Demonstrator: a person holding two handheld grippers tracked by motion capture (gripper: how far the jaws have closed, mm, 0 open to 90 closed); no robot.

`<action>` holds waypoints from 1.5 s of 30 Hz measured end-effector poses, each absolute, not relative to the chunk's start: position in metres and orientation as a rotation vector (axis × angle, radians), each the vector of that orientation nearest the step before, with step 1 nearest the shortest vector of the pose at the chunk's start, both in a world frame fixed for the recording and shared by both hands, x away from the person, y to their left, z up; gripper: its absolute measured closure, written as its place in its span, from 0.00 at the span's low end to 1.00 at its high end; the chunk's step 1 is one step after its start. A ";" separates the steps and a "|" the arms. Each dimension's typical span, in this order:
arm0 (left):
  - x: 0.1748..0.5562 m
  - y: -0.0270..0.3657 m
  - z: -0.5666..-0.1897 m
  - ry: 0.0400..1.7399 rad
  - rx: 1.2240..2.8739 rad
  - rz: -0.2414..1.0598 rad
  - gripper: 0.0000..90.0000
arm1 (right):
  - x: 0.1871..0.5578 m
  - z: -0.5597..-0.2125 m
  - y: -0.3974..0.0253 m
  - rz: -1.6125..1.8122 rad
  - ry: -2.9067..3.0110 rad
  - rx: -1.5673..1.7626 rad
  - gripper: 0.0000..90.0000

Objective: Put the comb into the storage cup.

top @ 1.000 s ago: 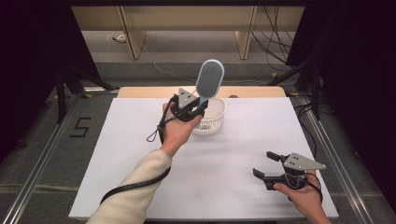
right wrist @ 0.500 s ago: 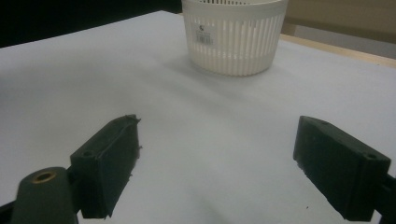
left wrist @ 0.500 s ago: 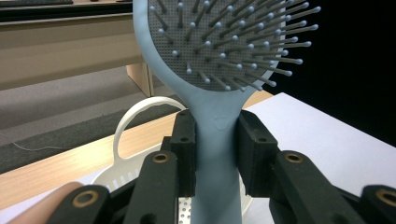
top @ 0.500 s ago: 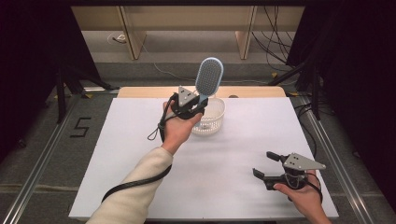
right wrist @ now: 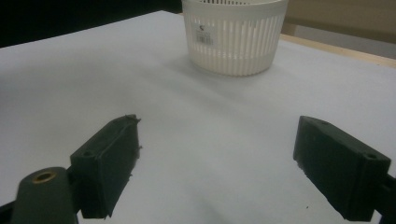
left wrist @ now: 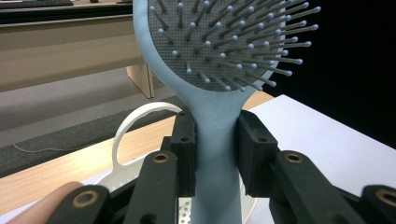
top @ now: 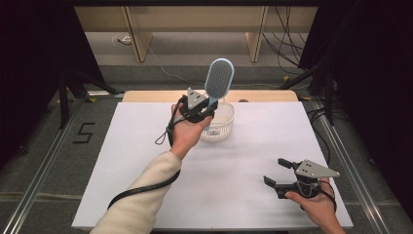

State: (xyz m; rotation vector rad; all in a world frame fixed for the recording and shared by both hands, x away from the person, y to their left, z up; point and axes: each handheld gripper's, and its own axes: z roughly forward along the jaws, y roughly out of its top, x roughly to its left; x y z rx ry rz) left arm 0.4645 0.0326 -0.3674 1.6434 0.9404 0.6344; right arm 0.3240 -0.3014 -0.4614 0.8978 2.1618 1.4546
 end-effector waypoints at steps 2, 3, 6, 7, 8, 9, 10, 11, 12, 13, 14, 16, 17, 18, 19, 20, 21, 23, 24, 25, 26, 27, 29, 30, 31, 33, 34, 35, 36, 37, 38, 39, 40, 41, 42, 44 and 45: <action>0.465 0.032 -0.368 0.941 1.644 0.633 0.78 | 0.324 -0.461 -0.301 1.455 2.161 0.899 0.17; 0.465 0.032 -0.368 0.941 1.644 0.634 0.78 | 0.324 -0.461 -0.302 1.455 2.161 0.897 0.17; 0.466 0.032 -0.367 0.941 1.645 0.635 0.78 | 0.324 -0.461 -0.301 1.455 2.162 0.900 0.17; 0.466 0.032 -0.367 0.941 1.643 0.635 0.78 | 0.324 -0.461 -0.301 1.455 2.162 0.899 0.17; 0.467 0.032 -0.367 0.941 1.642 0.636 0.78 | 0.324 -0.461 -0.301 1.454 2.161 0.897 0.17; 0.467 0.032 -0.366 0.942 1.642 0.635 0.78 | 0.324 -0.461 -0.302 1.455 2.161 0.898 0.17; 0.467 0.032 -0.366 0.942 1.641 0.637 0.78 | 0.324 -0.461 -0.302 1.455 2.161 0.897 0.17; 0.468 0.031 -0.366 0.942 1.641 0.637 0.78 | 0.324 -0.461 -0.302 1.455 2.161 0.898 0.17; 0.468 0.031 -0.366 0.944 1.640 0.637 0.78 | 0.324 -0.461 -0.301 1.455 2.161 0.897 0.17; 0.468 0.031 -0.366 0.943 1.639 0.638 0.78 | 0.324 -0.461 -0.301 1.455 2.162 0.896 0.17; 0.468 0.031 -0.365 0.943 1.638 0.640 0.78 | 0.324 -0.461 -0.301 1.455 2.162 0.897 0.17; 0.469 0.031 -0.365 0.940 1.634 0.644 0.78 | 0.324 -0.461 -0.301 1.455 2.162 0.897 0.17; 0.469 0.031 -0.365 0.940 1.634 0.644 0.78 | 0.324 -0.461 -0.301 1.455 2.161 0.896 0.17; 0.470 0.031 -0.365 0.940 1.632 0.645 0.78 | 0.324 -0.461 -0.301 1.455 2.162 0.899 0.17; 0.470 0.031 -0.365 0.940 1.634 0.644 0.78 | 0.324 -0.461 -0.301 1.455 2.162 0.899 0.17; 0.470 0.030 -0.365 0.939 1.635 0.644 0.78 | 0.324 -0.461 -0.301 1.455 2.162 0.896 0.17; 0.470 0.030 -0.365 0.939 1.634 0.645 0.78 | 0.324 -0.462 -0.301 1.455 2.162 0.897 0.17; 0.471 0.030 -0.365 0.941 1.635 0.641 0.78 | 0.324 -0.461 -0.301 1.454 2.161 0.898 0.17; 0.471 0.030 -0.365 0.941 1.634 0.642 0.78 | 0.324 -0.461 -0.301 1.456 2.161 0.897 0.17; 0.472 0.030 -0.364 0.942 1.634 0.641 0.78 | 0.324 -0.462 -0.301 1.455 2.162 0.896 0.17; 0.472 0.030 -0.364 0.942 1.632 0.642 0.78 | 0.324 -0.462 -0.301 1.455 2.162 0.896 0.17; 0.472 0.030 -0.365 0.940 1.631 0.643 0.78 | 0.324 -0.461 -0.301 1.455 2.162 0.896 0.17; 0.473 0.030 -0.365 0.936 1.629 0.641 0.78 | 0.324 -0.461 -0.301 1.456 2.162 0.897 0.17; 0.474 0.030 -0.365 0.937 1.629 0.645 0.78 | 0.324 -0.461 -0.301 1.457 2.162 0.898 0.17; 0.474 0.030 -0.365 0.938 1.629 0.644 0.78 | 0.324 -0.461 -0.301 1.457 2.162 0.899 0.17; 0.475 0.030 -0.366 0.941 1.629 0.645 0.78 | 0.324 -0.461 -0.301 1.458 2.162 0.899 0.17; 0.475 0.030 -0.365 0.940 1.630 0.644 0.78 | 0.324 -0.461 -0.301 1.459 2.163 0.898 0.17; 0.475 0.029 -0.365 0.939 1.631 0.646 0.78 | 0.324 -0.461 -0.301 1.458 2.162 0.899 0.17; 0.476 0.029 -0.365 0.939 1.629 0.648 0.78 | 0.324 -0.461 -0.301 1.459 2.162 0.899 0.17; 0.476 0.029 -0.365 0.938 1.629 0.646 0.78 | 0.324 -0.461 -0.301 1.457 2.161 0.897 0.17; 0.476 0.029 -0.365 0.937 1.631 0.646 0.78 | 0.324 -0.461 -0.301 1.456 2.161 0.897 0.17; 0.477 0.028 -0.365 0.936 1.631 0.647 0.78 | 0.324 -0.461 -0.302 1.456 2.162 0.896 0.17; 0.477 0.028 -0.364 0.938 1.630 0.646 0.78 | 0.324 -0.461 -0.301 1.457 2.161 0.897 0.17; 0.478 0.027 -0.364 0.938 1.629 0.645 0.78 | 0.324 -0.461 -0.301 1.456 2.162 0.897 0.17; 0.478 0.027 -0.364 0.937 1.629 0.646 0.78 | 0.324 -0.461 -0.301 1.457 2.161 0.897 0.17; 0.479 0.027 -0.364 0.936 1.629 0.645 0.78 | 0.324 -0.461 -0.301 1.458 2.160 0.899 0.17; 0.479 0.027 -0.364 0.937 1.628 0.645 0.78 | 0.324 -0.461 -0.302 1.457 2.160 0.896 0.17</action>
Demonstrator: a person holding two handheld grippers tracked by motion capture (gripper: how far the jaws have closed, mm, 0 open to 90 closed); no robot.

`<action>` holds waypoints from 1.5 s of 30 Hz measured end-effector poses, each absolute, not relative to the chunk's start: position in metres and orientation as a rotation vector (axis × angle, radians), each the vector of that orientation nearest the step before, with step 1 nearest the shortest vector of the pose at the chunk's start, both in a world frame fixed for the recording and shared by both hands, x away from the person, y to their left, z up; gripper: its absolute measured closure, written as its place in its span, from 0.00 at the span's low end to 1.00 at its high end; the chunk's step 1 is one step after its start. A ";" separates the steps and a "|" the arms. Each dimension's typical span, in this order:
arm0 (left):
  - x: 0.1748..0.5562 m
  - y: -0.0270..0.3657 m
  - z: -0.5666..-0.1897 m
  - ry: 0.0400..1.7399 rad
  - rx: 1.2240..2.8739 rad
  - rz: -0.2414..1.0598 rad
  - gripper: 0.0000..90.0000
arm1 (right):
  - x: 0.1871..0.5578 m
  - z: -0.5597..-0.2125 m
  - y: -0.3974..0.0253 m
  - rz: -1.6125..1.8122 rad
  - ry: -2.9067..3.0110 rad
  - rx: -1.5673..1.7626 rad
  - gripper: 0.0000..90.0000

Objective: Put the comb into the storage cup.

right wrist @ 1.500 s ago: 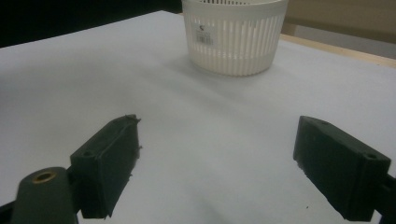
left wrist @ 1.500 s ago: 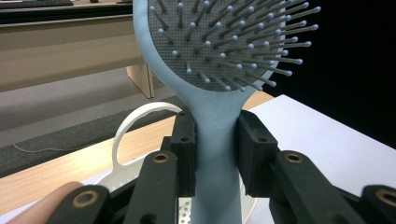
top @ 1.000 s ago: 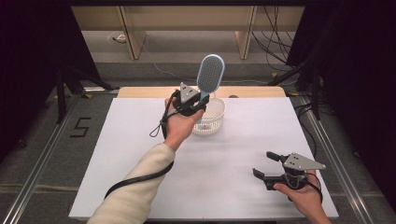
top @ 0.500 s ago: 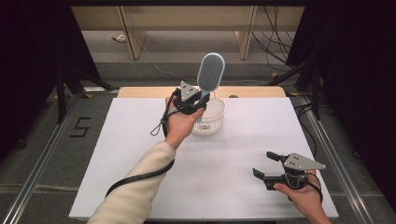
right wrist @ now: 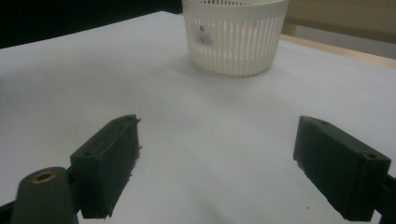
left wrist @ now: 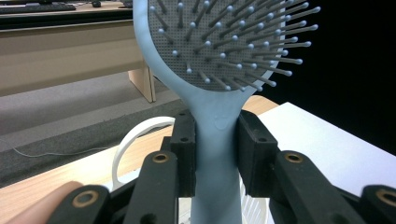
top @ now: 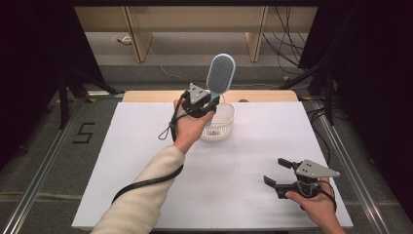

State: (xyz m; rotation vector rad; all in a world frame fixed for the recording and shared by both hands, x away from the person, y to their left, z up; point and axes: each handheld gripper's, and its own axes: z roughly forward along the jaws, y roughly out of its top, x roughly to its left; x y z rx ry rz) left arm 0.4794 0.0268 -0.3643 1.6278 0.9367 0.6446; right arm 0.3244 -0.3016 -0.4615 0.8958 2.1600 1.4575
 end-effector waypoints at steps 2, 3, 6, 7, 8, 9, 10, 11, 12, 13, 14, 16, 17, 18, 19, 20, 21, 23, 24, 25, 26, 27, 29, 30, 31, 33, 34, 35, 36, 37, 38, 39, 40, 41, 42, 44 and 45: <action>0.480 0.027 -0.365 0.936 1.626 0.641 0.78 | 0.324 -0.461 -0.302 1.456 2.162 0.896 0.17; 0.481 0.027 -0.365 0.938 1.624 0.640 0.78 | 0.324 -0.461 -0.302 1.456 2.161 0.896 0.17; 0.482 0.027 -0.366 0.940 1.626 0.641 0.78 | 0.324 -0.461 -0.302 1.458 2.161 0.896 0.17; 0.483 0.027 -0.366 0.940 1.626 0.642 0.78 | 0.324 -0.461 -0.302 1.458 2.161 0.896 0.17; 0.483 0.027 -0.366 0.942 1.625 0.644 0.78 | 0.324 -0.461 -0.302 1.458 2.161 0.896 0.17; 0.483 0.027 -0.365 0.942 1.626 0.644 0.78 | 0.324 -0.461 -0.302 1.456 2.161 0.896 0.17; 0.484 0.027 -0.365 0.942 1.627 0.646 0.78 | 0.324 -0.461 -0.302 1.456 2.161 0.896 0.17; 0.484 0.027 -0.365 0.944 1.624 0.647 0.78 | 0.324 -0.461 -0.302 1.457 2.161 0.895 0.17; 0.484 0.027 -0.365 0.945 1.622 0.647 0.78 | 0.324 -0.461 -0.302 1.455 2.162 0.896 0.17; 0.485 0.027 -0.365 0.945 1.623 0.648 0.78 | 0.324 -0.461 -0.302 1.457 2.161 0.896 0.17; 0.485 0.027 -0.365 0.947 1.623 0.648 0.78 | 0.324 -0.461 -0.302 1.455 2.161 0.896 0.17; 0.486 0.027 -0.365 0.950 1.623 0.647 0.78 | 0.324 -0.461 -0.302 1.454 2.161 0.897 0.17; 0.487 0.027 -0.365 0.948 1.626 0.647 0.78 | 0.324 -0.461 -0.302 1.453 2.161 0.897 0.17; 0.487 0.027 -0.365 0.949 1.625 0.648 0.78 | 0.324 -0.461 -0.302 1.459 2.160 0.898 0.17; 0.487 0.027 -0.365 0.951 1.623 0.647 0.78 | 0.324 -0.461 -0.302 1.458 2.161 0.898 0.17; 0.488 0.027 -0.365 0.954 1.624 0.647 0.78 | 0.324 -0.462 -0.302 1.456 2.161 0.895 0.17; 0.488 0.027 -0.366 0.955 1.625 0.644 0.78 | 0.324 -0.462 -0.302 1.456 2.161 0.895 0.17; 0.489 0.027 -0.366 0.956 1.626 0.647 0.78 | 0.324 -0.461 -0.302 1.454 2.162 0.895 0.17; 0.490 0.026 -0.366 0.958 1.626 0.646 0.78 | 0.324 -0.461 -0.302 1.455 2.162 0.898 0.17; 0.490 0.026 -0.366 0.959 1.625 0.647 0.78 | 0.324 -0.461 -0.302 1.454 2.162 0.895 0.17; 0.491 0.026 -0.366 0.958 1.625 0.647 0.78 | 0.324 -0.461 -0.302 1.454 2.162 0.895 0.17; 0.491 0.026 -0.365 0.958 1.626 0.649 0.78 | 0.324 -0.461 -0.302 1.454 2.162 0.895 0.17; 0.491 0.026 -0.365 0.958 1.625 0.649 0.78 | 0.324 -0.461 -0.302 1.455 2.162 0.895 0.17; 0.492 0.026 -0.365 0.958 1.623 0.650 0.78 | 0.324 -0.461 -0.302 1.455 2.163 0.897 0.17; 0.492 0.026 -0.365 0.957 1.623 0.650 0.78 | 0.324 -0.461 -0.302 1.455 2.163 0.894 0.17; 0.493 0.025 -0.366 0.957 1.624 0.646 0.78 | 0.324 -0.461 -0.302 1.458 2.162 0.897 0.17; 0.494 0.026 -0.366 0.953 1.626 0.648 0.78 | 0.324 -0.461 -0.302 1.455 2.163 0.897 0.17; 0.494 0.026 -0.366 0.955 1.624 0.646 0.78 | 0.324 -0.461 -0.302 1.455 2.162 0.894 0.17; 0.495 0.026 -0.367 0.956 1.624 0.648 0.78 | 0.324 -0.461 -0.302 1.455 2.162 0.894 0.17; 0.496 0.026 -0.367 0.959 1.624 0.649 0.78 | 0.324 -0.461 -0.302 1.455 2.162 0.894 0.17; 0.496 0.026 -0.368 0.961 1.623 0.648 0.78 | 0.324 -0.461 -0.302 1.455 2.162 0.894 0.17; 0.497 0.026 -0.368 0.963 1.620 0.648 0.78 | 0.324 -0.461 -0.302 1.455 2.163 0.894 0.17; 0.497 0.026 -0.368 0.965 1.618 0.648 0.78 | 0.324 -0.461 -0.302 1.456 2.162 0.894 0.17; 0.497 0.026 -0.369 0.965 1.618 0.648 0.78 | 0.324 -0.461 -0.302 1.456 2.163 0.894 0.17; 0.498 0.026 -0.369 0.963 1.621 0.647 0.78 | 0.324 -0.461 -0.302 1.456 2.163 0.896 0.17; 0.498 0.026 -0.370 0.965 1.620 0.650 0.78 | 0.324 -0.461 -0.302 1.459 2.162 0.896 0.17; 0.499 0.026 -0.370 0.965 1.621 0.649 0.78 | 0.324 -0.461 -0.302 1.458 2.162 0.896 0.17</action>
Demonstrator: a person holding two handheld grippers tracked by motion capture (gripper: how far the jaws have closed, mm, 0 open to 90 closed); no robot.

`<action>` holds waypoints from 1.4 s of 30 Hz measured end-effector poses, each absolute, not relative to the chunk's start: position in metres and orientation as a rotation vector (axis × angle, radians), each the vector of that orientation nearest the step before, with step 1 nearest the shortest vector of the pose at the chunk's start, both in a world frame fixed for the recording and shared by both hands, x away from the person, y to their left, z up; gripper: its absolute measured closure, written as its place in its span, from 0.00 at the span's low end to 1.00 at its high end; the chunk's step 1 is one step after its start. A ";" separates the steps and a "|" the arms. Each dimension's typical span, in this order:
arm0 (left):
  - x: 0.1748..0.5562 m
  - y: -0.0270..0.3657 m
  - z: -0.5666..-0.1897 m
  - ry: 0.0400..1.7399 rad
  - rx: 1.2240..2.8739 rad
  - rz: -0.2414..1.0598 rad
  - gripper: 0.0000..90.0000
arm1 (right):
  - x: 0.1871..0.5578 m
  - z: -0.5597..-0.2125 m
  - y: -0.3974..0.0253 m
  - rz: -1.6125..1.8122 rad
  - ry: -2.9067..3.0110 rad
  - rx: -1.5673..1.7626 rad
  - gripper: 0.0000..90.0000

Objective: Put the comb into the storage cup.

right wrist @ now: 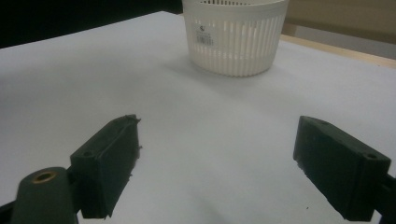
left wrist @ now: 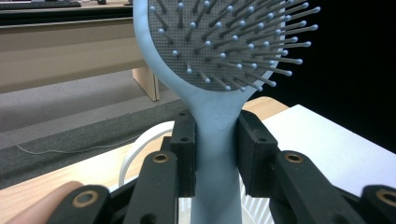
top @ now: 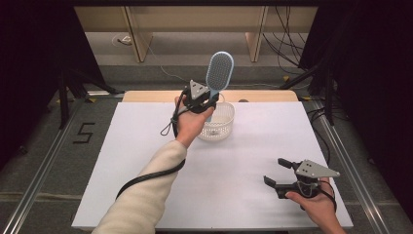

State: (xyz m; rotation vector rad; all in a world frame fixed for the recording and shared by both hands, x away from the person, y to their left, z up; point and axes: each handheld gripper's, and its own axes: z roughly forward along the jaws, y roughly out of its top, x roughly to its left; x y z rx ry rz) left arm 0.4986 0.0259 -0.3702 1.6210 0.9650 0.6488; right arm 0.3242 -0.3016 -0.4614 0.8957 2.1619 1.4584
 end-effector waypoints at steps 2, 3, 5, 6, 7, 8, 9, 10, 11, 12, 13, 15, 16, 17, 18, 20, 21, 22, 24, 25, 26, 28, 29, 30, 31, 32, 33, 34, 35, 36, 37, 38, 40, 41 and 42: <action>0.499 0.026 -0.371 0.968 1.620 0.654 0.78 | 0.324 -0.461 -0.302 1.459 2.162 0.896 0.17; 0.500 0.026 -0.371 0.968 1.619 0.652 0.78 | 0.324 -0.461 -0.302 1.458 2.162 0.895 0.17; 0.501 0.025 -0.371 0.972 1.619 0.652 0.78 | 0.324 -0.461 -0.302 1.459 2.163 0.895 0.17; 0.501 0.025 -0.371 0.973 1.620 0.652 0.78 | 0.324 -0.461 -0.302 1.458 2.162 0.895 0.17; 0.501 0.025 -0.372 0.973 1.621 0.654 0.78 | 0.324 -0.461 -0.302 1.459 2.162 0.896 0.17; 0.502 0.025 -0.372 0.974 1.622 0.653 0.78 | 0.324 -0.461 -0.302 1.457 2.162 0.893 0.17; 0.502 0.025 -0.373 0.977 1.623 0.653 0.78 | 0.324 -0.461 -0.302 1.456 2.163 0.893 0.17; 0.503 0.025 -0.373 0.979 1.622 0.653 0.78 | 0.324 -0.461 -0.302 1.456 2.161 0.891 0.17; 0.503 0.025 -0.374 0.982 1.624 0.653 0.78 | 0.324 -0.461 -0.302 1.458 2.161 0.894 0.17; 0.504 0.025 -0.374 0.983 1.623 0.652 0.78 | 0.324 -0.461 -0.302 1.456 2.160 0.893 0.17; 0.504 0.025 -0.375 0.982 1.623 0.653 0.78 | 0.324 -0.461 -0.302 1.456 2.161 0.892 0.17; 0.505 0.025 -0.376 0.985 1.622 0.654 0.78 | 0.324 -0.461 -0.302 1.458 2.162 0.891 0.17; 0.505 0.025 -0.376 0.986 1.622 0.652 0.78 | 0.324 -0.461 -0.302 1.458 2.161 0.891 0.17; 0.505 0.025 -0.377 0.988 1.621 0.651 0.78 | 0.324 -0.461 -0.302 1.457 2.161 0.891 0.17; 0.505 0.025 -0.377 0.989 1.620 0.651 0.78 | 0.324 -0.461 -0.302 1.457 2.161 0.891 0.17; 0.506 0.025 -0.378 0.988 1.622 0.654 0.78 | 0.324 -0.461 -0.302 1.457 2.161 0.892 0.17; 0.506 0.025 -0.378 0.989 1.620 0.653 0.78 | 0.325 -0.461 -0.302 1.457 2.160 0.889 0.17; 0.507 0.025 -0.378 0.988 1.620 0.653 0.78 | 0.325 -0.461 -0.302 1.455 2.161 0.889 0.17; 0.507 0.025 -0.378 0.985 1.624 0.652 0.78 | 0.324 -0.462 -0.302 1.456 2.162 0.891 0.17; 0.507 0.024 -0.378 0.984 1.624 0.653 0.78 | 0.324 -0.462 -0.302 1.456 2.162 0.891 0.17; 0.507 0.024 -0.379 0.982 1.624 0.651 0.78 | 0.324 -0.462 -0.302 1.458 2.161 0.892 0.17; 0.508 0.023 -0.379 0.983 1.625 0.651 0.78 | 0.324 -0.462 -0.302 1.455 2.162 0.889 0.17; 0.508 0.023 -0.379 0.981 1.627 0.650 0.78 | 0.324 -0.462 -0.302 1.458 2.161 0.890 0.17; 0.508 0.023 -0.380 0.980 1.627 0.649 0.78 | 0.324 -0.462 -0.302 1.459 2.161 0.890 0.17; 0.509 0.023 -0.380 0.982 1.626 0.650 0.78 | 0.325 -0.462 -0.302 1.457 2.160 0.890 0.17; 0.509 0.023 -0.380 0.982 1.627 0.651 0.78 | 0.325 -0.462 -0.302 1.458 2.161 0.890 0.17; 0.509 0.023 -0.381 0.981 1.628 0.649 0.78 | 0.325 -0.462 -0.302 1.458 2.161 0.889 0.17; 0.509 0.022 -0.381 0.978 1.629 0.651 0.78 | 0.325 -0.462 -0.302 1.460 2.161 0.891 0.17; 0.509 0.022 -0.381 0.975 1.633 0.653 0.78 | 0.324 -0.462 -0.302 1.459 2.162 0.891 0.17; 0.510 0.022 -0.381 0.975 1.634 0.651 0.78 | 0.324 -0.462 -0.302 1.459 2.162 0.891 0.17; 0.510 0.022 -0.382 0.978 1.633 0.650 0.78 | 0.324 -0.462 -0.302 1.458 2.162 0.891 0.17; 0.510 0.022 -0.382 0.978 1.633 0.649 0.78 | 0.325 -0.462 -0.302 1.459 2.162 0.891 0.17; 0.511 0.022 -0.382 0.981 1.631 0.647 0.78 | 0.325 -0.462 -0.302 1.457 2.163 0.891 0.17; 0.511 0.022 -0.383 0.981 1.631 0.648 0.78 | 0.325 -0.462 -0.302 1.458 2.163 0.891 0.17; 0.511 0.022 -0.383 0.981 1.631 0.649 0.78 | 0.325 -0.462 -0.302 1.459 2.164 0.893 0.17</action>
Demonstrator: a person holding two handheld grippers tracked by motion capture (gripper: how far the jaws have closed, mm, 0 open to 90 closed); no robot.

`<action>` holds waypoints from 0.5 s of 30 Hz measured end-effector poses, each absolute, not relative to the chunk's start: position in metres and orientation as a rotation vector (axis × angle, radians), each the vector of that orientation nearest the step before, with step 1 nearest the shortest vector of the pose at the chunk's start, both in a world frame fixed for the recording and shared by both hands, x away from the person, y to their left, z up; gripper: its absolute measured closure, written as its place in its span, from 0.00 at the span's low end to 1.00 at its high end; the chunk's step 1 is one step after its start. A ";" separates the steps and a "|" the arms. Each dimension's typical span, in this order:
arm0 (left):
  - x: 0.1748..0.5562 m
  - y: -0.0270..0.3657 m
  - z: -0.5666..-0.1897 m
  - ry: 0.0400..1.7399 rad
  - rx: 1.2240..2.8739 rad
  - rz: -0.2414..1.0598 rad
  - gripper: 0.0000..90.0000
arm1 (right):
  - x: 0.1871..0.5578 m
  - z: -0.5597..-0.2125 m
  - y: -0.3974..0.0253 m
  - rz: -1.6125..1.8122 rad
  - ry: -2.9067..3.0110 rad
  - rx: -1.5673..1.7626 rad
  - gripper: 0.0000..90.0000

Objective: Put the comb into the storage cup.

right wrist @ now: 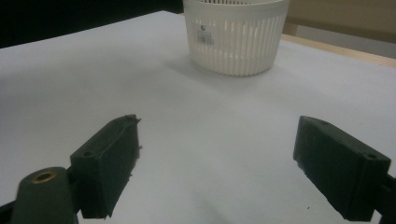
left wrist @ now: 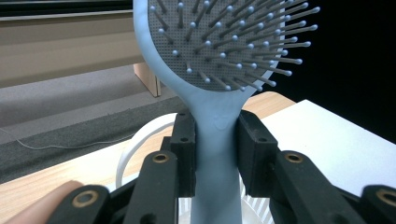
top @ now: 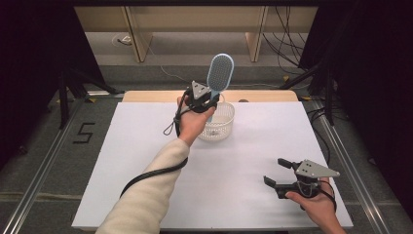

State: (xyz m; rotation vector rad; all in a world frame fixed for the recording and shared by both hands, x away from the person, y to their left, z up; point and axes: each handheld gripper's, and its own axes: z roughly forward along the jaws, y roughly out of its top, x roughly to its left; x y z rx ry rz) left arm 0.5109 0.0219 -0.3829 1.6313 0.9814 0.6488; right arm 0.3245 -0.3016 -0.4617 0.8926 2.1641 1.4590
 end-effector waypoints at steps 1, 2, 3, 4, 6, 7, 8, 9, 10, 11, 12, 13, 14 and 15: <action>0.511 0.022 -0.383 0.982 1.630 0.649 0.78 | 0.325 -0.462 -0.302 1.458 2.164 0.890 0.17; 0.511 0.022 -0.383 0.982 1.629 0.648 0.78 | 0.325 -0.462 -0.302 1.458 2.164 0.890 0.17; 0.512 0.022 -0.384 0.981 1.630 0.649 0.78 | 0.325 -0.462 -0.302 1.459 2.164 0.890 0.17; 0.512 0.022 -0.384 0.981 1.630 0.647 0.78 | 0.325 -0.462 -0.302 1.459 2.164 0.890 0.17; 0.513 0.022 -0.385 0.975 1.630 0.647 0.78 | 0.325 -0.462 -0.302 1.459 2.164 0.890 0.17; 0.513 0.022 -0.385 0.975 1.627 0.647 0.78 | 0.325 -0.462 -0.302 1.459 2.164 0.891 0.17; 0.513 0.022 -0.385 0.978 1.626 0.646 0.78 | 0.325 -0.462 -0.302 1.460 2.164 0.891 0.17; 0.513 0.022 -0.386 0.978 1.626 0.645 0.78 | 0.325 -0.462 -0.302 1.459 2.164 0.890 0.17; 0.513 0.022 -0.386 0.976 1.628 0.645 0.78 | 0.325 -0.462 -0.302 1.460 2.164 0.890 0.17; 0.514 0.022 -0.387 0.977 1.628 0.647 0.78 | 0.325 -0.462 -0.302 1.459 2.165 0.890 0.17; 0.514 0.022 -0.387 0.981 1.628 0.646 0.78 | 0.325 -0.462 -0.301 1.460 2.165 0.890 0.17; 0.514 0.021 -0.387 0.979 1.629 0.645 0.78 | 0.325 -0.462 -0.301 1.460 2.164 0.890 0.17; 0.514 0.021 -0.388 0.979 1.630 0.643 0.78 | 0.325 -0.462 -0.302 1.461 2.164 0.890 0.17; 0.514 0.021 -0.388 0.981 1.630 0.642 0.78 | 0.325 -0.462 -0.302 1.461 2.164 0.890 0.17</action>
